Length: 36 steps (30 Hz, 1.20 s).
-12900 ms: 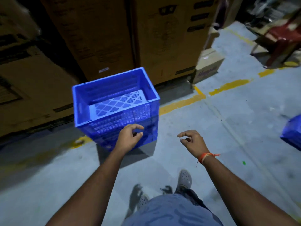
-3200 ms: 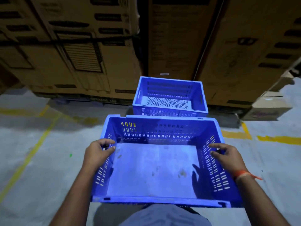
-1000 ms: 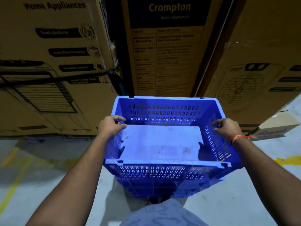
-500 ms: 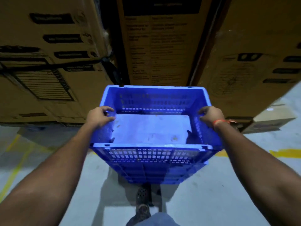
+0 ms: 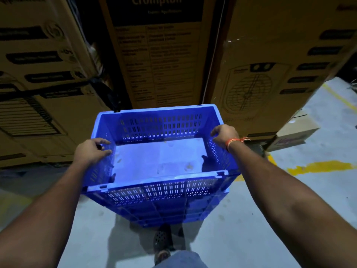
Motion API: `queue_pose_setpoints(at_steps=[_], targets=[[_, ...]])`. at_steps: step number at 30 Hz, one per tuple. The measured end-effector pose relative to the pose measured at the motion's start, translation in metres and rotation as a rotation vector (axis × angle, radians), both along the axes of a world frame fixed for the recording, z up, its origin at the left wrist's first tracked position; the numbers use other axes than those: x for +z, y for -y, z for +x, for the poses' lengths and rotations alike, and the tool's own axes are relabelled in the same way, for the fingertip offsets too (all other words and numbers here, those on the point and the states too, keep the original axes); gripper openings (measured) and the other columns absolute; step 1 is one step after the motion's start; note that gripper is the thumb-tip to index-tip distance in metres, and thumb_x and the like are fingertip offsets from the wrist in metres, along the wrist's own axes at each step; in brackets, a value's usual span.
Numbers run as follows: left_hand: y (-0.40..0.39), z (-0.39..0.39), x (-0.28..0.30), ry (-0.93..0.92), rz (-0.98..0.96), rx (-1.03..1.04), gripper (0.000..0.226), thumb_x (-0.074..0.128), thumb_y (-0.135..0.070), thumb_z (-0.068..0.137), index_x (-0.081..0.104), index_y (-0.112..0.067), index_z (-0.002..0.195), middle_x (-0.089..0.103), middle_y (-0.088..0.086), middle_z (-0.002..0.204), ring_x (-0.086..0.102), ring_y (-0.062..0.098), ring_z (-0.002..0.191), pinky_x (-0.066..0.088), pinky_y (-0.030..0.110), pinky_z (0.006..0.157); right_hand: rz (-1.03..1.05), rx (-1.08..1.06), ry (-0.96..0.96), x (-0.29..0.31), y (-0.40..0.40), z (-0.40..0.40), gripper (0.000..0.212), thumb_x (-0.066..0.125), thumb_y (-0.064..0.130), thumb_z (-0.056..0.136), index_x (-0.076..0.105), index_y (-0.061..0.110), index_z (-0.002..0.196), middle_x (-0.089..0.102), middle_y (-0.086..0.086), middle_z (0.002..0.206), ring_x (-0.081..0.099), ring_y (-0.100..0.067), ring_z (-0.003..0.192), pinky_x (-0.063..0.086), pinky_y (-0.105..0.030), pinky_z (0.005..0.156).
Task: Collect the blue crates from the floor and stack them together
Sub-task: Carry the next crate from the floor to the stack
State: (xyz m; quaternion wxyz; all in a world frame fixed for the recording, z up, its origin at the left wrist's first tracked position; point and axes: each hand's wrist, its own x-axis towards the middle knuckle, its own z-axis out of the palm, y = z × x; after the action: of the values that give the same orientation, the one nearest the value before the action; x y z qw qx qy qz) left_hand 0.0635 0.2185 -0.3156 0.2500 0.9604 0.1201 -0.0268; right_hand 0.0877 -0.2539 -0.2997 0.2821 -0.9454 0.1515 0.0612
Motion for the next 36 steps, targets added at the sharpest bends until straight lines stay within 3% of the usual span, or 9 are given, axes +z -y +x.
queue_pose_setpoints(at_steps=[3, 6, 14, 18, 21, 25, 29, 31, 36], targets=[[-0.002, 0.002, -0.002, -0.001, -0.043, 0.009, 0.029, 0.084, -0.032, 0.078, 0.075, -0.029, 0.105, 0.07, 0.003, 0.084, 0.067, 0.022, 0.075, 0.048, 0.033, 0.067, 0.0, 0.033, -0.013, 0.003, 0.001, 0.001, 0.025, 0.07, 0.004, 0.078, 0.071, 0.026, 0.089, 0.063, -0.002, 0.112, 0.064, -0.024, 0.092, 0.058, -0.032, 0.064], [-0.002, 0.001, -0.005, 0.002, -0.073, 0.014, 0.03, 0.085, -0.03, 0.078, 0.076, -0.028, 0.105, 0.069, 0.003, 0.08, 0.065, 0.022, 0.071, 0.046, 0.032, 0.065, -0.066, 0.111, -0.037, 0.009, 0.004, 0.0, 0.025, 0.068, 0.003, 0.077, 0.072, 0.026, 0.086, 0.067, -0.003, 0.108, 0.066, -0.022, 0.077, 0.05, -0.023, 0.049], [0.021, -0.007, -0.007, 0.009, -0.043, 0.009, 0.027, 0.085, -0.03, 0.077, 0.076, -0.028, 0.103, 0.069, 0.002, 0.079, 0.065, 0.02, 0.072, 0.045, 0.032, 0.064, -0.089, 0.079, -0.028, 0.015, 0.018, -0.002, 0.027, 0.065, 0.001, 0.078, 0.075, 0.023, 0.089, 0.064, -0.002, 0.101, 0.064, -0.022, 0.067, 0.051, -0.025, 0.05], [0.017, -0.001, -0.006, 0.018, -0.042, -0.011, 0.024, 0.084, -0.027, 0.078, 0.076, -0.027, 0.101, 0.07, 0.003, 0.076, 0.065, 0.02, 0.069, 0.045, 0.031, 0.065, -0.126, 0.04, 0.03, 0.009, 0.015, -0.009, 0.022, 0.069, 0.004, 0.079, 0.074, 0.023, 0.089, 0.065, -0.002, 0.102, 0.064, -0.024, 0.081, 0.059, -0.033, 0.066], [0.014, 0.007, -0.005, 0.001, -0.04, -0.028, 0.024, 0.083, -0.027, 0.078, 0.077, -0.028, 0.102, 0.071, 0.001, 0.075, 0.065, 0.017, 0.066, 0.045, 0.029, 0.066, -0.123, 0.028, 0.028, 0.004, 0.016, -0.012, 0.021, 0.069, 0.005, 0.077, 0.071, 0.024, 0.087, 0.066, -0.003, 0.101, 0.063, -0.023, 0.087, 0.055, -0.031, 0.071], [0.019, 0.012, 0.0, -0.023, -0.009, -0.051, 0.026, 0.08, -0.03, 0.078, 0.078, -0.029, 0.104, 0.071, -0.002, 0.078, 0.064, 0.017, 0.063, 0.051, 0.028, 0.07, -0.158, 0.057, -0.006, -0.003, 0.027, -0.011, 0.022, 0.069, 0.008, 0.075, 0.071, 0.024, 0.09, 0.068, -0.007, 0.095, 0.059, -0.022, 0.075, 0.045, -0.024, 0.068], [0.021, 0.003, 0.005, 0.016, -0.012, -0.041, 0.026, 0.077, -0.026, 0.076, 0.077, -0.029, 0.102, 0.067, -0.005, 0.074, 0.066, 0.016, 0.072, 0.049, 0.025, 0.074, -0.197, 0.096, -0.04, -0.004, 0.028, 0.0, 0.02, 0.07, 0.011, 0.074, 0.073, 0.024, 0.089, 0.066, -0.005, 0.07, 0.063, -0.019, 0.049, 0.043, -0.018, 0.041], [0.021, -0.002, 0.007, 0.025, -0.008, -0.026, 0.026, 0.077, -0.024, 0.075, 0.077, -0.029, 0.1, 0.067, -0.005, 0.075, 0.069, 0.018, 0.079, 0.049, 0.024, 0.076, -0.203, 0.102, -0.052, 0.0, 0.023, 0.002, 0.017, 0.071, 0.011, 0.074, 0.072, 0.025, 0.085, 0.062, -0.002, 0.06, 0.063, -0.019, 0.043, 0.041, -0.018, 0.037], [0.026, -0.009, 0.012, 0.015, -0.033, 0.019, 0.018, 0.078, -0.023, 0.076, 0.075, -0.032, 0.092, 0.066, -0.008, 0.072, 0.062, 0.01, 0.066, 0.047, 0.02, 0.063, -0.173, 0.056, -0.033, -0.001, 0.021, -0.003, 0.017, 0.072, 0.01, 0.073, 0.072, 0.025, 0.082, 0.068, -0.007, 0.076, 0.066, -0.022, 0.051, 0.047, -0.022, 0.046]])
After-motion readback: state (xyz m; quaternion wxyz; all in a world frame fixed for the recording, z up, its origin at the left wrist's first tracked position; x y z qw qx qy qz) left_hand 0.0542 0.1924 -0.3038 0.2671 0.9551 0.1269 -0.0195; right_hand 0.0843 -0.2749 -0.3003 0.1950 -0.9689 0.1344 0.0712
